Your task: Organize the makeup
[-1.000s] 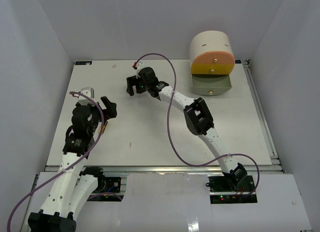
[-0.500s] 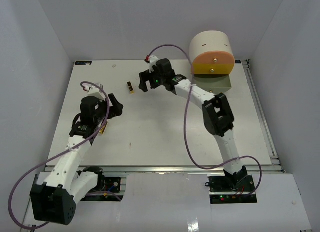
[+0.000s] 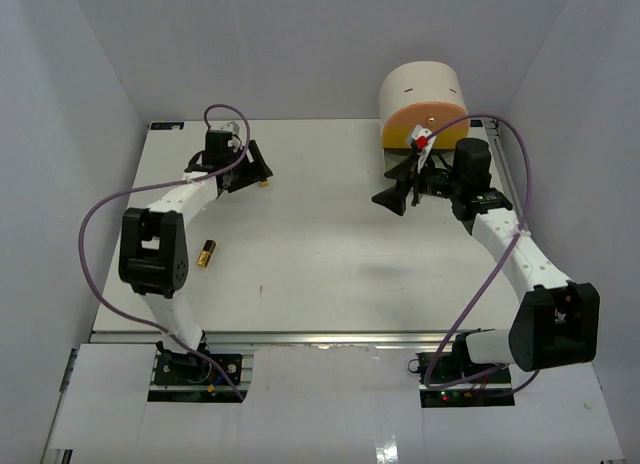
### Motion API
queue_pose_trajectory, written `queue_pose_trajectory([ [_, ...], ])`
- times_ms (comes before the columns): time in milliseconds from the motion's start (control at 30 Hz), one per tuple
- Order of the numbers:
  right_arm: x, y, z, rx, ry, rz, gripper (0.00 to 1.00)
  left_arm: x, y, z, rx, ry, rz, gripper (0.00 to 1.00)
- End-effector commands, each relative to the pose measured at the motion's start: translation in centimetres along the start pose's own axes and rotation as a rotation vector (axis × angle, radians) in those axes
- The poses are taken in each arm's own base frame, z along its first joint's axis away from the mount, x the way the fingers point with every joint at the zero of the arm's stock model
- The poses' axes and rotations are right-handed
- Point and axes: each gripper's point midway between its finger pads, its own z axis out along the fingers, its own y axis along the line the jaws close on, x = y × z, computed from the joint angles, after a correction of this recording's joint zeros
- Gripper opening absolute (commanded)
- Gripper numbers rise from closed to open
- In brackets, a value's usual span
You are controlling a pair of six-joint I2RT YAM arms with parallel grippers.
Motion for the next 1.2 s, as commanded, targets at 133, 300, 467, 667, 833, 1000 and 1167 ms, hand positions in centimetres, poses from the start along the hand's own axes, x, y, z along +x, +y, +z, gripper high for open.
queue_pose_trajectory([
  [133,-1.5,2.8,-7.4,0.028,-0.132,-0.188,0.77,-3.1,4.2,5.0,-0.255,-0.040,0.045,0.86],
  [300,-1.4,2.7,-8.5,0.038,-0.155,-0.165,0.73,-2.7,4.2,7.5,-0.285,-0.010,0.062,0.80],
  [467,-1.0,2.3,-8.5,0.046,-0.148,-0.148,0.72,-1.8,2.8,9.1,-0.284,0.013,0.105,0.77],
  [667,-0.9,2.4,-8.4,0.046,-0.147,-0.147,0.71,-1.2,3.2,10.5,-0.355,0.033,0.125,0.73],
  [833,-0.7,2.4,-8.5,0.043,-0.146,-0.147,0.71,-0.6,4.3,10.4,-0.403,0.035,0.110,0.50],
  [1000,-0.5,2.4,-8.4,0.042,-0.143,-0.139,0.70,-1.0,3.5,9.7,-0.378,0.028,0.109,0.34],
  [1167,-0.3,2.2,-8.3,0.046,-0.139,-0.130,0.70,-1.1,1.5,8.9,-0.291,0.037,0.111,0.26],
])
